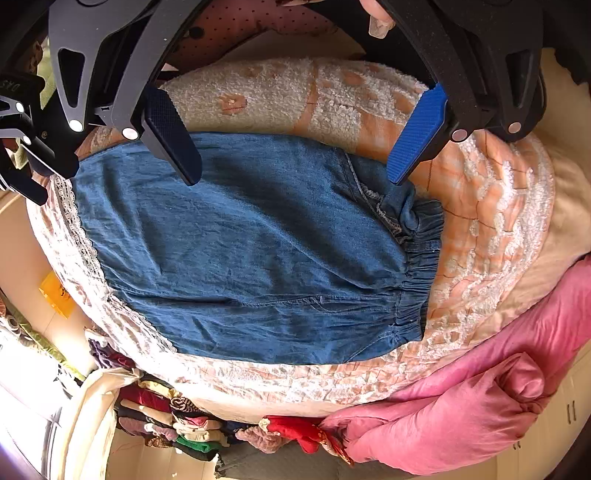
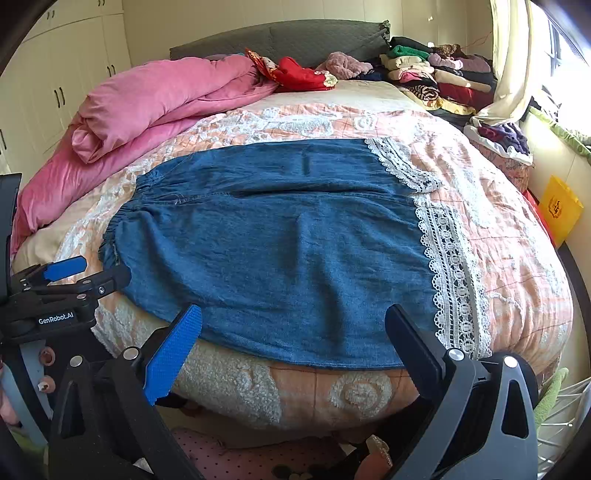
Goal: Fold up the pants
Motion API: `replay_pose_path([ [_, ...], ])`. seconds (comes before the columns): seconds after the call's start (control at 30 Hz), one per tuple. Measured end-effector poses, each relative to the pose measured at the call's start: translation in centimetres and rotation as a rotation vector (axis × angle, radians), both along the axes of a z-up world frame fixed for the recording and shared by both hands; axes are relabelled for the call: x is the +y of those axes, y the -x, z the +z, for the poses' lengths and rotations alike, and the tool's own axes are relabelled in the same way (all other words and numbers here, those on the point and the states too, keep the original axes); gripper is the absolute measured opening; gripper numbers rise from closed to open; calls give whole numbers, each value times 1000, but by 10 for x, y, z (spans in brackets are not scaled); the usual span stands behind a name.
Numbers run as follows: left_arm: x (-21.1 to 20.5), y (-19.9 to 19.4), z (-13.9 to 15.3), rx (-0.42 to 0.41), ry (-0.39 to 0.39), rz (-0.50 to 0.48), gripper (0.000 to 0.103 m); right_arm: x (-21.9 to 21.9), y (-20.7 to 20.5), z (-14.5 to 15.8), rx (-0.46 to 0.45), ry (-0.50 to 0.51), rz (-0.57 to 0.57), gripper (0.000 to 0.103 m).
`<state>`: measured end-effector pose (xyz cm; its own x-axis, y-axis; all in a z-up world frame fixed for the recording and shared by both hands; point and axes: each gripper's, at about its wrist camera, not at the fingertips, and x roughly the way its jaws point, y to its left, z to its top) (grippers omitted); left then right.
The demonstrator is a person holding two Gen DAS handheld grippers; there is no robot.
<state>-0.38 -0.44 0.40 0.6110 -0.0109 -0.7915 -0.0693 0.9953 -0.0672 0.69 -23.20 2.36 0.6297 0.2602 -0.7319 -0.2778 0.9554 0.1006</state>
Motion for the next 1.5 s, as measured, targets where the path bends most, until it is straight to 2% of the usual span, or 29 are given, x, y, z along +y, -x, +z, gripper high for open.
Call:
replay_pose_path([
  [1.5,-4,1,3,-4,1,0,94,0,0,5,-27,16,-7,99],
])
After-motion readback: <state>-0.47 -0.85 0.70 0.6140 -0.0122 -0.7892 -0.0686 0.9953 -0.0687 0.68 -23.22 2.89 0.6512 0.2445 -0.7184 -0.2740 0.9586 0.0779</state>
